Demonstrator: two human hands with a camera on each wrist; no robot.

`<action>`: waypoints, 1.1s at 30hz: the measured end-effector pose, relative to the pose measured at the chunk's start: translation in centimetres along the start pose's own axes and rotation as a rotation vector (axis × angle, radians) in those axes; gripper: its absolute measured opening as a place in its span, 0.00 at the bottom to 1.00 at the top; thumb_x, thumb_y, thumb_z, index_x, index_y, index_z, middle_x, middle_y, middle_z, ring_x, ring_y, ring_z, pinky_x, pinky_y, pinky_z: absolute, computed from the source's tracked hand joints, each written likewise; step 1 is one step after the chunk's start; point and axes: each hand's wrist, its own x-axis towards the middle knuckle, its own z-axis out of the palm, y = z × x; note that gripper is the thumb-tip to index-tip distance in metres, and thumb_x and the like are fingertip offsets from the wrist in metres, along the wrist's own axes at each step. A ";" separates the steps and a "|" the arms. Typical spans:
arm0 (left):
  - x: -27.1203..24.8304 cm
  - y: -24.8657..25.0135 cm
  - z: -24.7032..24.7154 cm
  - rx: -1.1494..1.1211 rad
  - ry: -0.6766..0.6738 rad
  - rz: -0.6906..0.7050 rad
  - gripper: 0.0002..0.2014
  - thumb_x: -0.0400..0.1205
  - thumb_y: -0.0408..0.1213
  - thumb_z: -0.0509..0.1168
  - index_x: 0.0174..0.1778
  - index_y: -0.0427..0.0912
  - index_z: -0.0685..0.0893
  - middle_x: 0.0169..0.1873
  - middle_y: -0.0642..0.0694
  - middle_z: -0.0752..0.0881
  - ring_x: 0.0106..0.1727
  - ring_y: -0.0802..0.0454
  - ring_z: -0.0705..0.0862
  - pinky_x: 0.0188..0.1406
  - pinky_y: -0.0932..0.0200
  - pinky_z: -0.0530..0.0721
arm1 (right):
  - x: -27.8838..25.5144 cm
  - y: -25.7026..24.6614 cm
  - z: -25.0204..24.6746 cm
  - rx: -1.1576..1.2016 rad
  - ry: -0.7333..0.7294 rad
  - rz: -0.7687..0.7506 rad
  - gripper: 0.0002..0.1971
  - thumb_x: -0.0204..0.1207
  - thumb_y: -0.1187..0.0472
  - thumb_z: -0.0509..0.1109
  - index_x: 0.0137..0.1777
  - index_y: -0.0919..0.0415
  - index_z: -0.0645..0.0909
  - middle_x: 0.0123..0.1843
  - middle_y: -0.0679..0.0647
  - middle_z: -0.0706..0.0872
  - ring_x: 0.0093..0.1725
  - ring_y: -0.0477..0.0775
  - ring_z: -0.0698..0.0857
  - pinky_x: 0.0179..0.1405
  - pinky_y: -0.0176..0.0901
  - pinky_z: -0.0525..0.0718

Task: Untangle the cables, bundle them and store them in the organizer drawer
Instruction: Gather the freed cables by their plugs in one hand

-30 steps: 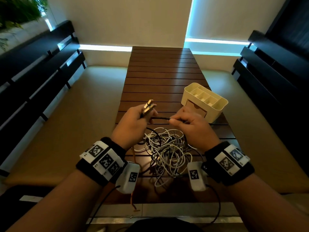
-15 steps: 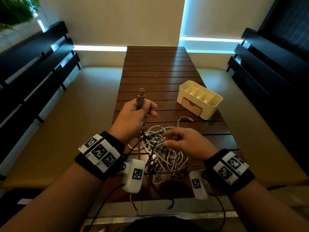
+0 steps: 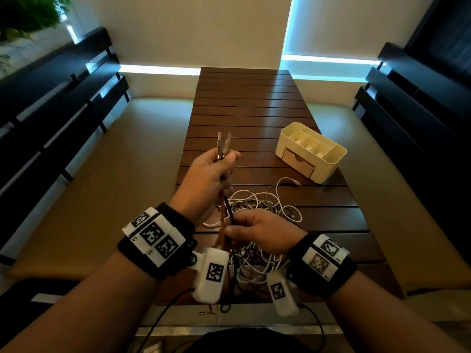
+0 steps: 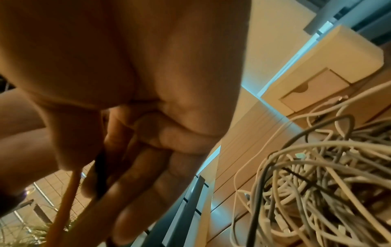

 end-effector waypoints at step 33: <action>0.4 -1.9 -3.2 -0.004 0.133 -0.137 0.16 0.92 0.40 0.52 0.58 0.34 0.81 0.28 0.49 0.70 0.23 0.57 0.65 0.21 0.63 0.67 | 2.0 8.9 -5.6 -0.894 0.185 0.489 0.31 0.71 0.44 0.77 0.74 0.43 0.73 0.76 0.55 0.70 0.75 0.63 0.70 0.73 0.63 0.74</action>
